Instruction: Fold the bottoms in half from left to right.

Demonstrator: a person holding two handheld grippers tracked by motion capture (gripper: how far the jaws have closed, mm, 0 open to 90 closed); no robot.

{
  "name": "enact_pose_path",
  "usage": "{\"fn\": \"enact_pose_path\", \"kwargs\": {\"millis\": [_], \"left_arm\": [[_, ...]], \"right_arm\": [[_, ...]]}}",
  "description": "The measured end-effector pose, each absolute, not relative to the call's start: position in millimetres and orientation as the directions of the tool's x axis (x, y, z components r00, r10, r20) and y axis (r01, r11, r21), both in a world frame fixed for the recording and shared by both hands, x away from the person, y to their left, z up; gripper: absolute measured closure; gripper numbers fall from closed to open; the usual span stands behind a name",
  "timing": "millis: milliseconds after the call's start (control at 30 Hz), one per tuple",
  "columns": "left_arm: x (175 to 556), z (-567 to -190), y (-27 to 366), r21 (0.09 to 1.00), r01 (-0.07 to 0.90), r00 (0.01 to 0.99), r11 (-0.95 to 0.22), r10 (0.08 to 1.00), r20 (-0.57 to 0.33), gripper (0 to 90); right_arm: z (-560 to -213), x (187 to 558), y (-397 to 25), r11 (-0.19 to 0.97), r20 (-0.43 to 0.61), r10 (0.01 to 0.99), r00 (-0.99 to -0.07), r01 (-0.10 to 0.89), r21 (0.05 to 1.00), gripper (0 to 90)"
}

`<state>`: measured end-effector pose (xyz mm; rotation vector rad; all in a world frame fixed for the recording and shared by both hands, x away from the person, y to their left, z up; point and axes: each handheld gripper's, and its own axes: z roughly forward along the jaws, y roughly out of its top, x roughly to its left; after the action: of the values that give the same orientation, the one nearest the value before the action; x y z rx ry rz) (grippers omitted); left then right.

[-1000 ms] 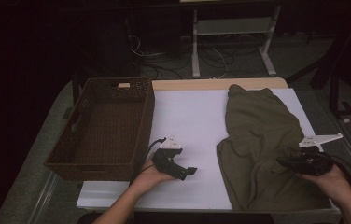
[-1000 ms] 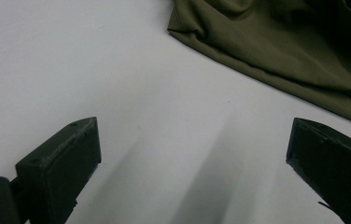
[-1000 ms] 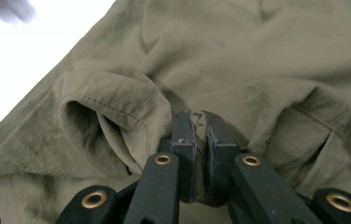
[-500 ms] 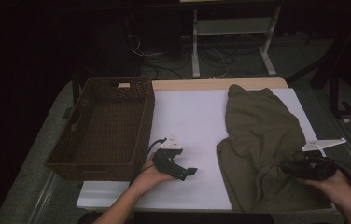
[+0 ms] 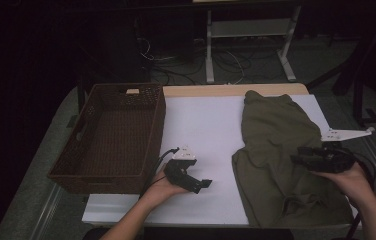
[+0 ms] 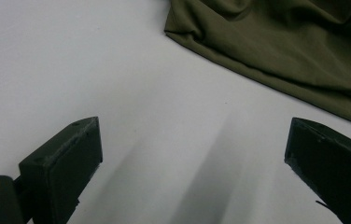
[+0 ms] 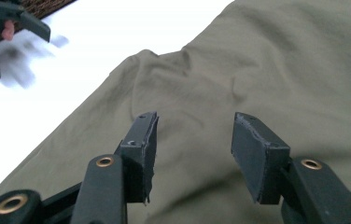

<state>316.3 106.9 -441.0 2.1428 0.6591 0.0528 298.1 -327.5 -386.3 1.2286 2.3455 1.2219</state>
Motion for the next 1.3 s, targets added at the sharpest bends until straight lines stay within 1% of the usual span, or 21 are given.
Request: {"fn": "enact_pose_path", "kwargs": {"millis": [233,467,700,767,1133,1300], "left_arm": [[317.4,-441.5,104.6,0.758,0.439,0.86,-0.482,0.471,-0.198,5.1],[317.4,-441.3,103.1,0.757,0.439,0.862,-0.484,0.465,-0.203,6.4],[317.7,-437.0,100.0,0.762,0.422,0.867,-0.491,0.466,-0.179,8.3],[319.6,-435.8,97.2,0.765,0.42,0.866,-0.489,0.468,-0.176,10.0],[334.9,-429.4,69.2,0.77,0.396,0.874,-0.5,0.463,-0.149,14.6],[345.6,-428.6,52.1,0.77,0.387,0.875,-0.507,0.466,-0.133,19.3]], "right_arm": [[-399.5,327.8,-314.7,0.318,0.175,0.754,-0.633,0.586,0.746,44.1],[-408.1,348.0,-303.2,0.344,0.166,0.753,-0.637,0.596,0.726,42.8],[-413.2,342.6,-302.9,0.362,0.156,0.752,-0.64,0.599,0.714,42.0],[-412.9,340.3,-304.6,0.364,0.154,0.753,-0.64,0.599,0.713,41.7],[-413.0,339.0,-313.5,0.343,0.165,0.76,-0.629,0.603,0.72,40.8],[-412.9,339.2,-314.1,0.343,0.163,0.762,-0.627,0.604,0.72,40.7]]}}
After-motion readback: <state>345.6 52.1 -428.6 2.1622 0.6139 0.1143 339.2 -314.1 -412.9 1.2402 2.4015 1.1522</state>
